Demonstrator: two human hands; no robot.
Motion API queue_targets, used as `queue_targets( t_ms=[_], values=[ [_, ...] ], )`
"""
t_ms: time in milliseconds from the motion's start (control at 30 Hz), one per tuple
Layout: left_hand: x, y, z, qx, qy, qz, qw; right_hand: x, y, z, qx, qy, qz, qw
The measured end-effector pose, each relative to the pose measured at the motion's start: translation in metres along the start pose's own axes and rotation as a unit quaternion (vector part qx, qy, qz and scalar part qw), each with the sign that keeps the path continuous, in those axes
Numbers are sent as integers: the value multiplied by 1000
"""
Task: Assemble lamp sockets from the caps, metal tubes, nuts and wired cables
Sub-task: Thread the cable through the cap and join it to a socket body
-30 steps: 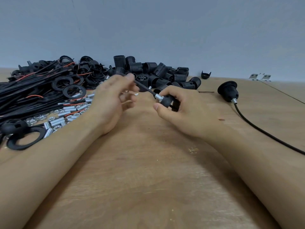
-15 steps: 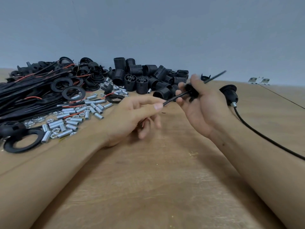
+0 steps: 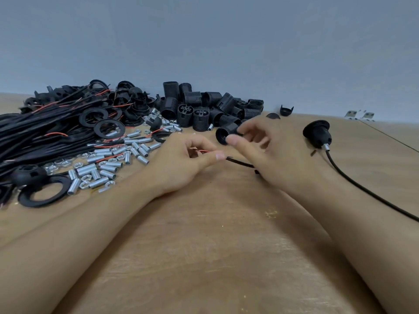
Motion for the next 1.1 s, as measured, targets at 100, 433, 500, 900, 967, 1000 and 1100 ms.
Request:
queue_targets(
  t_ms=[100,433,500,900,967,1000,1100],
  values=[
    [0,-2,0,-19,29,-83,996,14,3,-2,-24,95,122,988],
    [-7,-5,4,-106,43,-252,961,14,-3,1,5,58,184,981],
    [-6,-6,5,-114,38,-270,955,15,-3,0,20,63,198,978],
    [-3,-9,1,-74,33,-254,964,15,1,-1,13,53,271,961],
    [-4,-9,1,-64,23,-249,966,14,2,-2,25,43,283,958],
    [-4,-9,1,-60,18,-248,967,14,2,-2,34,38,295,954],
    [-4,-9,1,-48,11,-257,965,14,3,-3,53,25,318,946]
  ],
)
Point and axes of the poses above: each hand's wrist, its own z-axis towards the middle knuckle, its own x-axis out of the palm, y = z × x, the point moved 1 cm from there along z, towards the middle knuckle, and after that the axes turned 12 degrees about -x, right-handed, at the moved point
